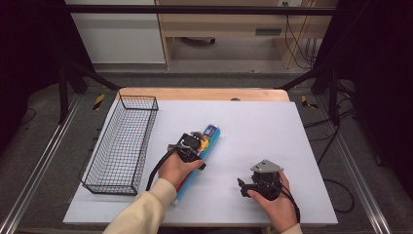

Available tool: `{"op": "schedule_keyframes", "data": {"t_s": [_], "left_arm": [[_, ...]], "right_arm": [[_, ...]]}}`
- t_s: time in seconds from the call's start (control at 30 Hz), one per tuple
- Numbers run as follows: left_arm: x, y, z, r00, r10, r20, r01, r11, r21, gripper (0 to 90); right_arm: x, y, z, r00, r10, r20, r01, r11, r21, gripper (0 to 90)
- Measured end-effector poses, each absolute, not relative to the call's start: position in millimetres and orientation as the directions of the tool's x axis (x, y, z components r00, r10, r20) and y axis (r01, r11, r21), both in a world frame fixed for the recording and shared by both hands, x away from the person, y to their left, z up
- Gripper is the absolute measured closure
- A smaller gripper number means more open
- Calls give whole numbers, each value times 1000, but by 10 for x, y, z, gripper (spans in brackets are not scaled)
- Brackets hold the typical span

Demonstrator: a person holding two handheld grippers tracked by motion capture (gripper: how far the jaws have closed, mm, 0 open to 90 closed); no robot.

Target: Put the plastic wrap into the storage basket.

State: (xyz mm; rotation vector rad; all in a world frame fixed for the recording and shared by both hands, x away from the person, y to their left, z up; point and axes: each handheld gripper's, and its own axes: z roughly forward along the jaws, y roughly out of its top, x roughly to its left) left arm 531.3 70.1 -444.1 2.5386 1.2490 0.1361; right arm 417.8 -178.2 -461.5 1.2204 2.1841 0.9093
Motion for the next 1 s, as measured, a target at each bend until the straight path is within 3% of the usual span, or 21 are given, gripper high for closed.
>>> {"op": "schedule_keyframes", "data": {"t_s": [1.0], "left_arm": [[5327,683,-4450,623,781,-44,752,-583,307,280]], "right_arm": [[4179,-1733,-4665,-519,850,-85,563,415,715,135]]}}
